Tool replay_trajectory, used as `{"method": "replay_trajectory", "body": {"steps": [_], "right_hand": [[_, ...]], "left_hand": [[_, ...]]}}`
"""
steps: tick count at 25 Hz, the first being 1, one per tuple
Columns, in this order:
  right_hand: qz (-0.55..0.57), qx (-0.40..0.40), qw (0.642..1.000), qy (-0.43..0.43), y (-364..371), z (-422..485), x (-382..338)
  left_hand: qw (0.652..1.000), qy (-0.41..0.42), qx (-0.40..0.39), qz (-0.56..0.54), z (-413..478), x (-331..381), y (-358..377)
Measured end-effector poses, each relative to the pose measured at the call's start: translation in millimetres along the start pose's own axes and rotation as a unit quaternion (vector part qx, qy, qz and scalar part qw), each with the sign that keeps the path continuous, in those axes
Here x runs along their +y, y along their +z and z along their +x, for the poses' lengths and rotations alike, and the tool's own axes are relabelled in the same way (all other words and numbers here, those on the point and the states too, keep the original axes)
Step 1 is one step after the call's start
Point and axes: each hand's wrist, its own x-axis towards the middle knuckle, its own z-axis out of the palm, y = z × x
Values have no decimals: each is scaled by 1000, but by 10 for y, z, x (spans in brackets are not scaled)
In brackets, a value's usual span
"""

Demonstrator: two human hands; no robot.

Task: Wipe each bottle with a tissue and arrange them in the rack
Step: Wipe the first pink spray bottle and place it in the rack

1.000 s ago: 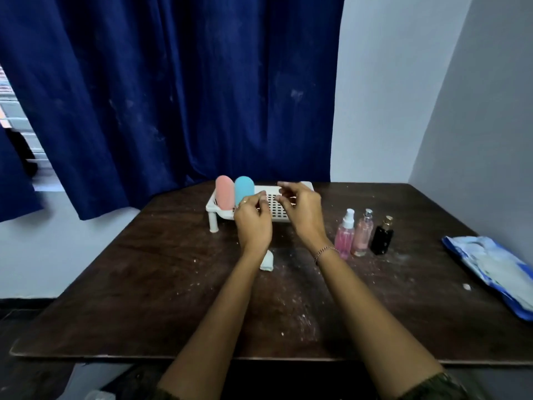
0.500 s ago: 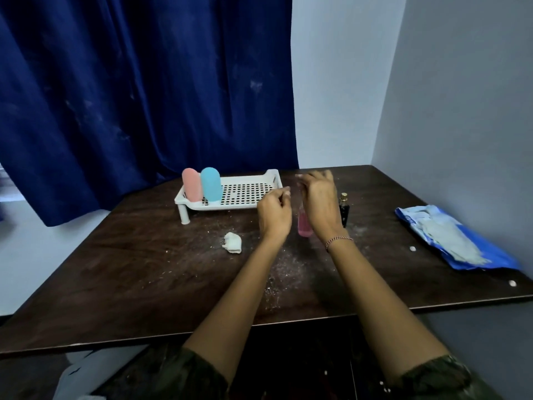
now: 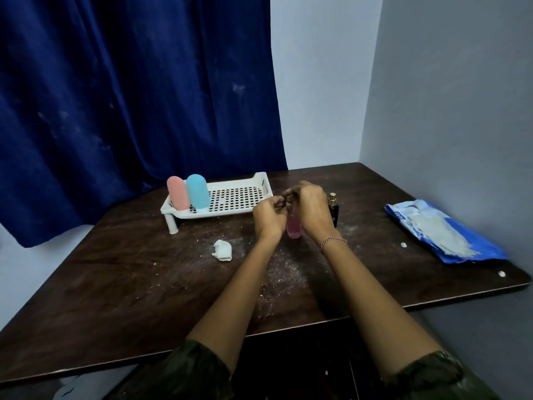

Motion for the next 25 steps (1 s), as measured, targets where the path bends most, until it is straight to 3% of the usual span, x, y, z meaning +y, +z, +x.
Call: {"method": "replay_trajectory", "body": {"steps": [5,10,15,19,25], "right_hand": [[91,24,996,-2,162,77,-186],[213,41,976,-12,454,101,-382],[216,53,971,-90,746,52,-464],[200,-72,971,-110,963,-93,-279],[165,-239,942,-167,1073,-180,-204]], "left_hand": [[998,8,11,-67,90,-188,-256],[999,43,-7,-20,250,-367,-727],[993,56,74,-66,283,-636,-1004],[984,14,123,-125,371,-851,-1043],[985,19,111,-130,407,-944,-979]]}}
